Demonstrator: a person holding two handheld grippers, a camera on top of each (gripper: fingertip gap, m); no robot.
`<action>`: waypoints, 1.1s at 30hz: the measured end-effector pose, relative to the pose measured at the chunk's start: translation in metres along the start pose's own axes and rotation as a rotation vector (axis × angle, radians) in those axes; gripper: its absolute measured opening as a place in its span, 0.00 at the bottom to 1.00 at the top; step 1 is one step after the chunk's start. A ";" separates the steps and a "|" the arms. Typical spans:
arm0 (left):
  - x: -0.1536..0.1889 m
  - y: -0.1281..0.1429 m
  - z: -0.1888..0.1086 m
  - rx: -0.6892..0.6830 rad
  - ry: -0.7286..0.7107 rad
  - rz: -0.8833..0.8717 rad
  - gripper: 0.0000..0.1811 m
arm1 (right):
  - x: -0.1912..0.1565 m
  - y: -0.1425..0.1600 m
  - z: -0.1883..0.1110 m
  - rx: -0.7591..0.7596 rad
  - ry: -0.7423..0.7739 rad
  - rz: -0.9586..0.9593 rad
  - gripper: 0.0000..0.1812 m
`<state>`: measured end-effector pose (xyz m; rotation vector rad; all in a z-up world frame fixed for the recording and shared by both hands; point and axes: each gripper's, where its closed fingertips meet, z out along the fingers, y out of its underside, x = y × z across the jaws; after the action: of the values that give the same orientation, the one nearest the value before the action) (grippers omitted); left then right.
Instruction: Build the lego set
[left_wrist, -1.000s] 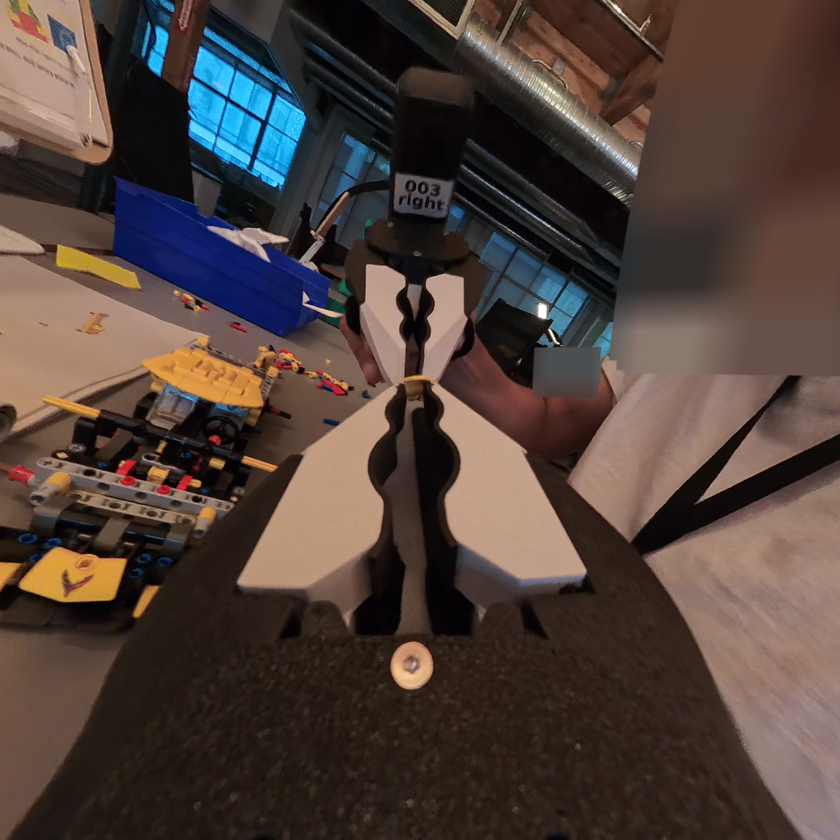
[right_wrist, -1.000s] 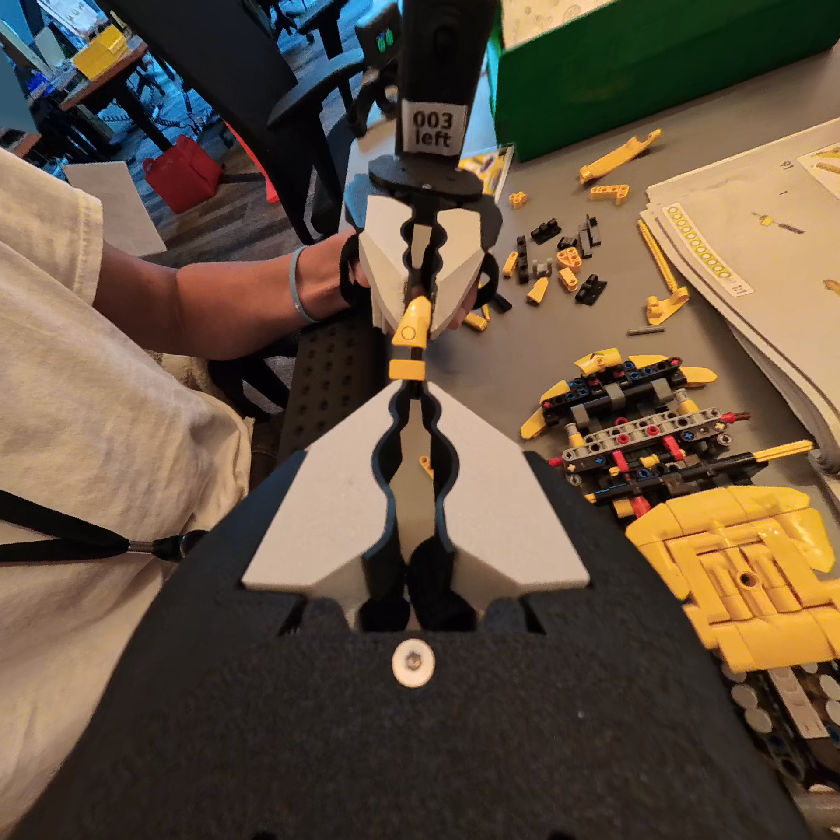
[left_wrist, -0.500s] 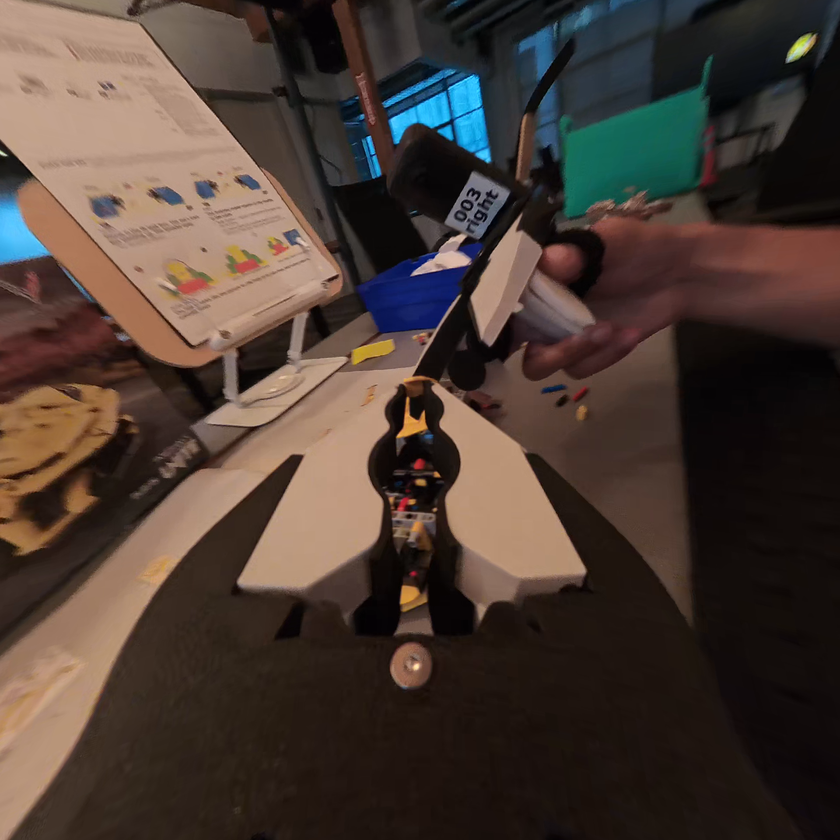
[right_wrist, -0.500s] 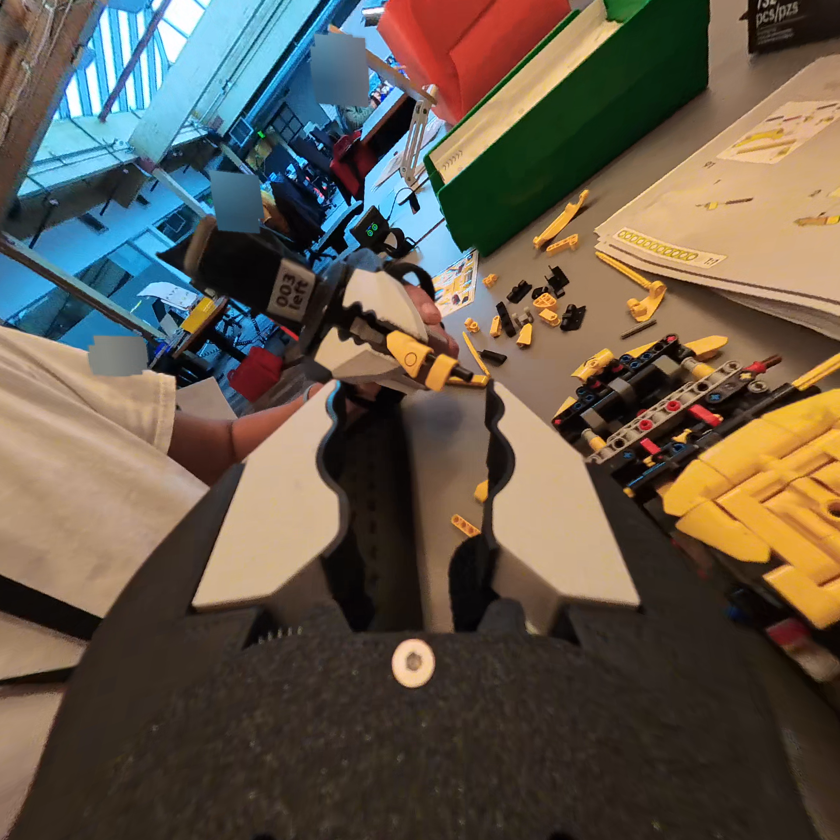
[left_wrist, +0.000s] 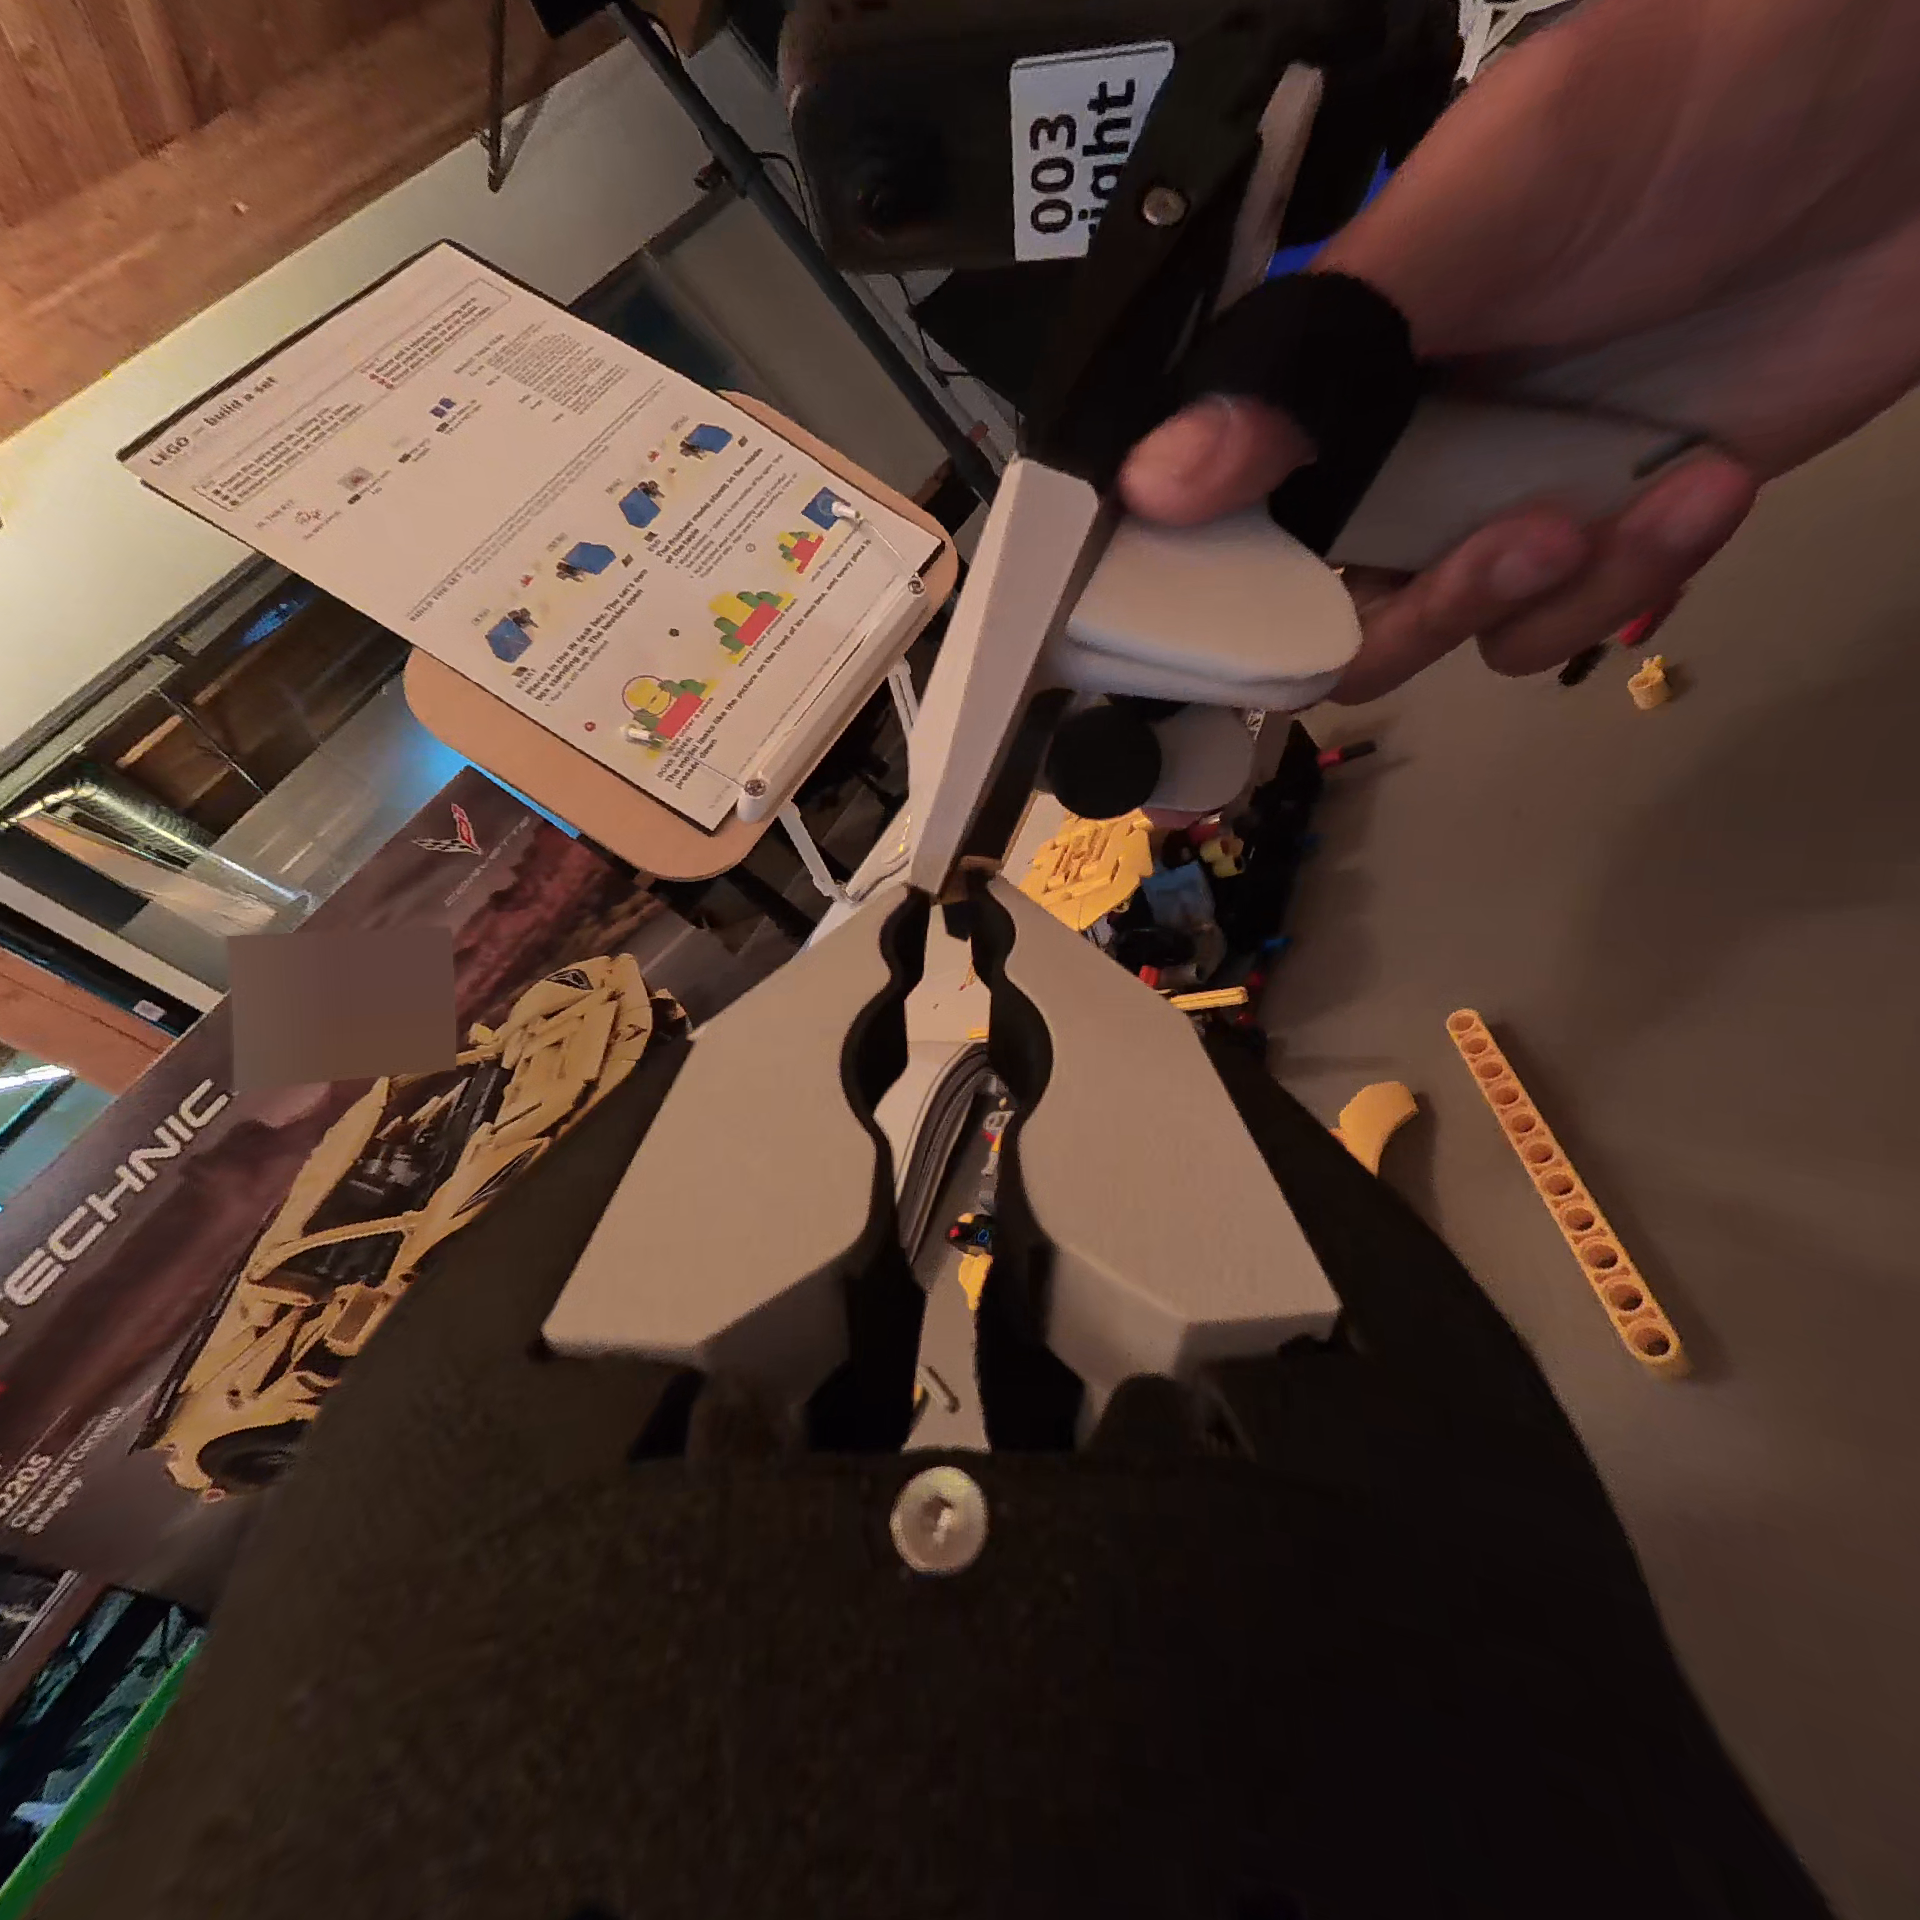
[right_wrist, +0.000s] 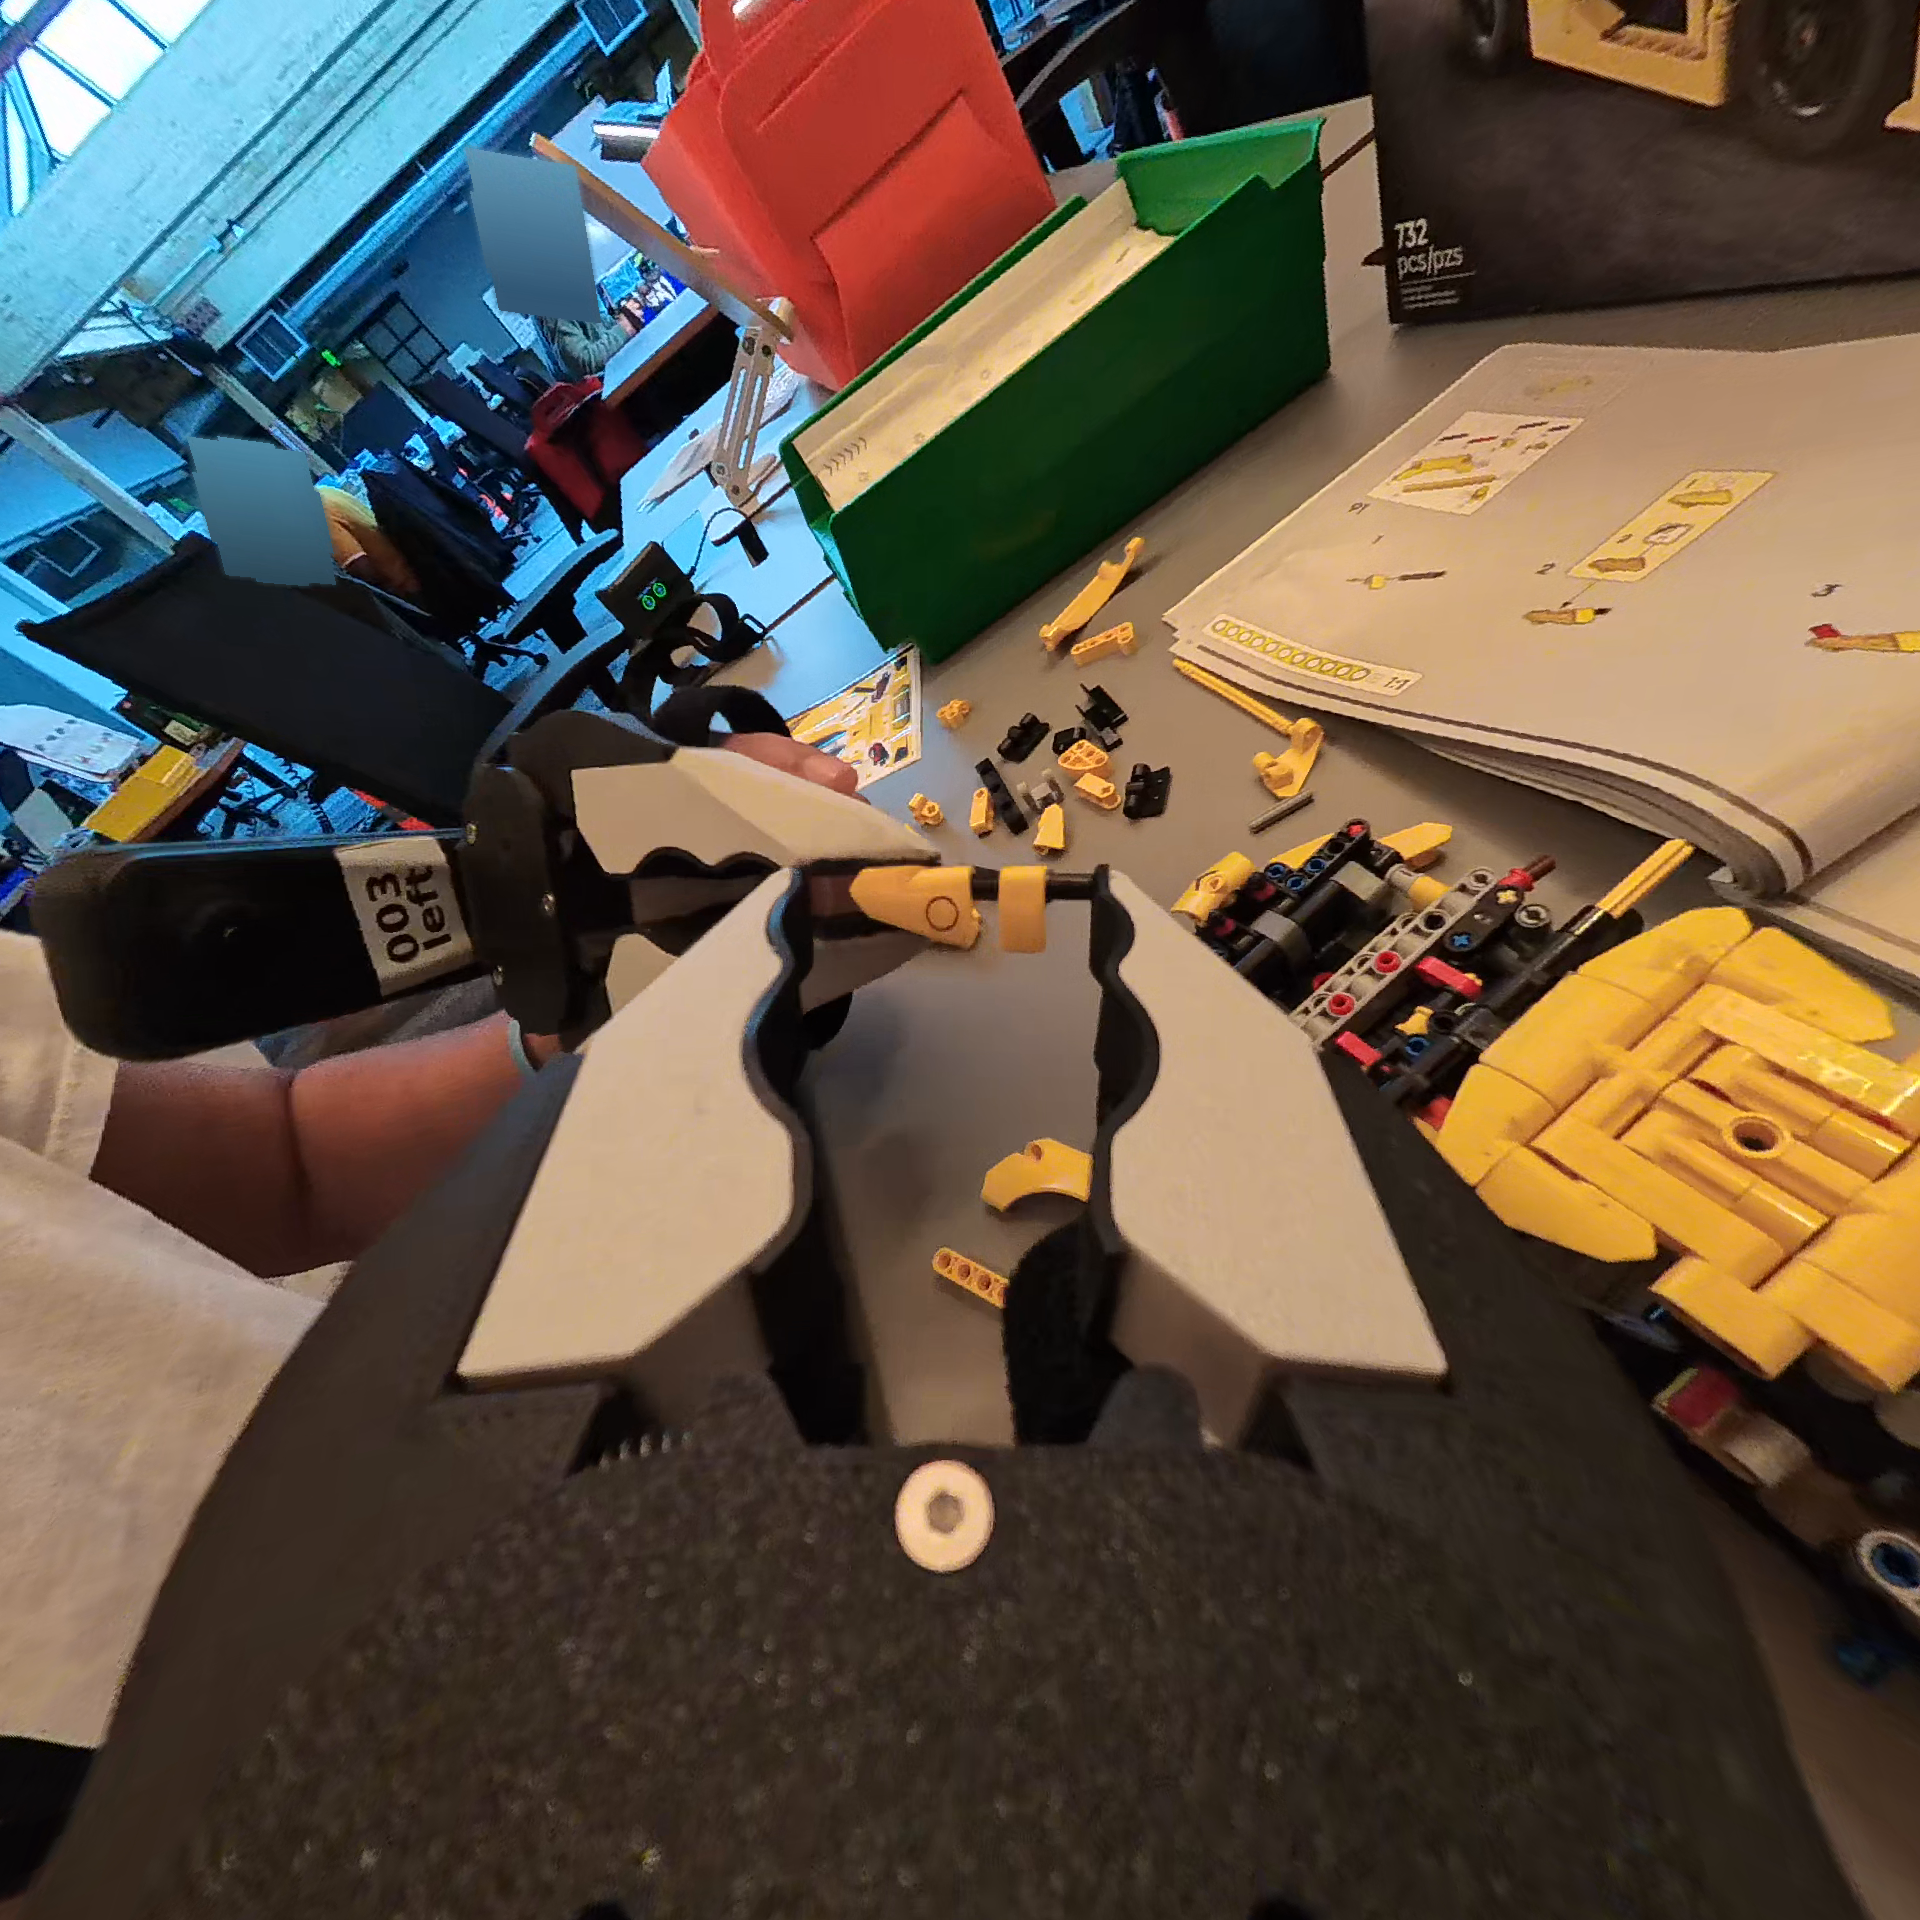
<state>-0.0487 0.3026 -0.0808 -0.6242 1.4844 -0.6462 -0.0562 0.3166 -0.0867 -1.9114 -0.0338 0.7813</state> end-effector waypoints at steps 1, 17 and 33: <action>0.000 0.000 0.000 0.000 -0.002 0.001 0.04 | 0.000 0.000 0.000 0.004 0.003 -0.003 0.29; 0.007 -0.005 0.000 0.022 0.016 0.026 0.04 | -0.003 0.004 -0.004 -0.063 -0.019 -0.119 0.26; 0.007 0.005 0.005 -0.074 -0.016 0.047 0.04 | 0.009 0.007 -0.001 -0.039 0.070 -0.158 0.23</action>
<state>-0.0440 0.3013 -0.0895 -0.6478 1.5087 -0.5512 -0.0508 0.3156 -0.0968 -1.9456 -0.1558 0.6113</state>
